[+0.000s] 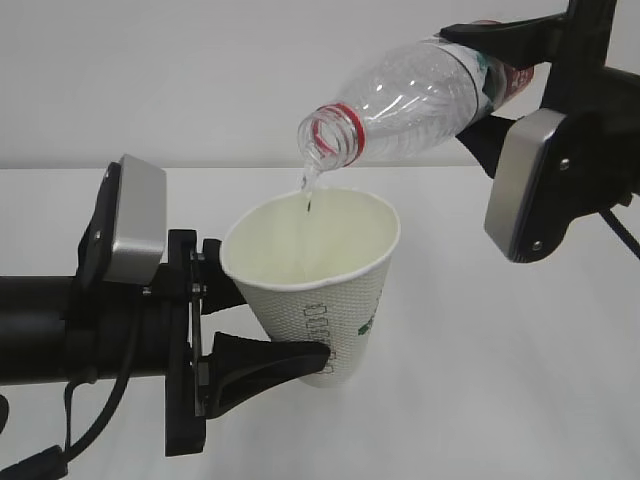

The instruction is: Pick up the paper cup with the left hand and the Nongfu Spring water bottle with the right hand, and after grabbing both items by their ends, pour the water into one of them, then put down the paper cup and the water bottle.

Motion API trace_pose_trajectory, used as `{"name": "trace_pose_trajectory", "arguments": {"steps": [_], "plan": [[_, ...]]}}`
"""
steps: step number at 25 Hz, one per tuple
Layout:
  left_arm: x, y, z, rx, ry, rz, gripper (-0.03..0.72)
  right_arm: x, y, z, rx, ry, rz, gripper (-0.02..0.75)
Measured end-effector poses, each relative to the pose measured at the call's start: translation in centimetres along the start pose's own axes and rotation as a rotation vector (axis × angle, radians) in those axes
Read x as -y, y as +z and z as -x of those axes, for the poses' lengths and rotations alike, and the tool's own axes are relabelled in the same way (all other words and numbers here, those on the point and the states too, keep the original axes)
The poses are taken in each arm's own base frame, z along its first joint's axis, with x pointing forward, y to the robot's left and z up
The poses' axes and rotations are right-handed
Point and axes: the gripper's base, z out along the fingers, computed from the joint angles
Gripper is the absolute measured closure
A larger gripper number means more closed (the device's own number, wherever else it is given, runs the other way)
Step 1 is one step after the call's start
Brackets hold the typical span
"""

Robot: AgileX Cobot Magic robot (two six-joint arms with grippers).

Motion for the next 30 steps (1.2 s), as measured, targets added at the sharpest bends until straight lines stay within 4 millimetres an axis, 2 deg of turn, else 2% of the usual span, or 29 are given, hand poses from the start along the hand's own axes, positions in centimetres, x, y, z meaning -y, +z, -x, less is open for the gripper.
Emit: {"name": "trace_pose_trajectory", "arguments": {"steps": [30], "plan": [[0.01,0.0,-0.01,-0.001,0.001,-0.001,0.223,0.0,0.0,0.0,0.0,-0.004,0.0,0.287]]}}
